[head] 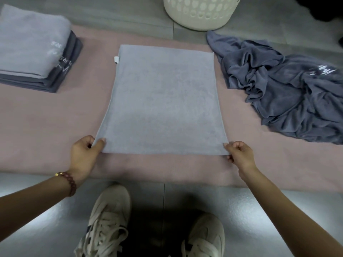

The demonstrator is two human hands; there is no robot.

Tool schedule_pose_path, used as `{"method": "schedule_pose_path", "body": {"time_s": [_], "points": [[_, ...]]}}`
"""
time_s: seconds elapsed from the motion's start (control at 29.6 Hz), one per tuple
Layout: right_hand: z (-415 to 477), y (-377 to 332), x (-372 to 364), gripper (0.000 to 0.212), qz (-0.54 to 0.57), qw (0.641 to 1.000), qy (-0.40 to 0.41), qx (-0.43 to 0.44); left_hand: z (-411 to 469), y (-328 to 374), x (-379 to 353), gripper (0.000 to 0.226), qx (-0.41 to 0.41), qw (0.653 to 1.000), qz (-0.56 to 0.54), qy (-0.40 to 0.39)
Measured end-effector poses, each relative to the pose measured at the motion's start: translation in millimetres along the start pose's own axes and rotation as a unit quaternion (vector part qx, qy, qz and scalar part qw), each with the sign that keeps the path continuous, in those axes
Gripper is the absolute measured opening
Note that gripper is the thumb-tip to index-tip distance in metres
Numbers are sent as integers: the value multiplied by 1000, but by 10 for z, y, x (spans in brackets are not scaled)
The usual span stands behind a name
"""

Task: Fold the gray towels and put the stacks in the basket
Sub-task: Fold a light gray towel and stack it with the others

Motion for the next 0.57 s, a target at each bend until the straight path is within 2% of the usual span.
{"method": "schedule_pose_path", "body": {"time_s": [0.1,0.17,0.24,0.3,0.34,0.37,0.44,0.51,0.57], "points": [[16,56,-23,30,-54,998,7,16,14,-86,17,34,12,1000,3,19],[8,16,-50,25,-172,984,4,40,8,-139,5,27,34,999,19,14],[-23,-102,-129,17,-341,937,-15,66,-31,-162,-33,30,64,995,76,-4],[-8,-262,-248,37,-484,869,-19,102,-62,-41,-4,41,51,979,194,26],[-6,-377,-345,47,-504,853,-17,131,-57,127,-1,44,0,969,245,46],[-8,-495,-478,52,-491,855,-24,169,-41,335,-56,48,-78,957,276,47],[-10,-652,-812,57,-451,853,-64,254,36,687,-332,56,-243,916,317,-20],[-19,-611,-1179,64,-477,811,-128,314,147,807,-702,61,-331,858,377,-108],[-50,-396,-1433,74,-545,740,-196,341,212,737,-971,66,-350,818,431,-153]]}}
Point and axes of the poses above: each hand's wrist, its own z-axis towards the middle knuckle, its own x-axis out of the back of the hand, y = z × x, the point moved 8 cm from there along z, towards the middle knuckle, and after that the axes turned 9 degrees about z, right-handed, at the moved point
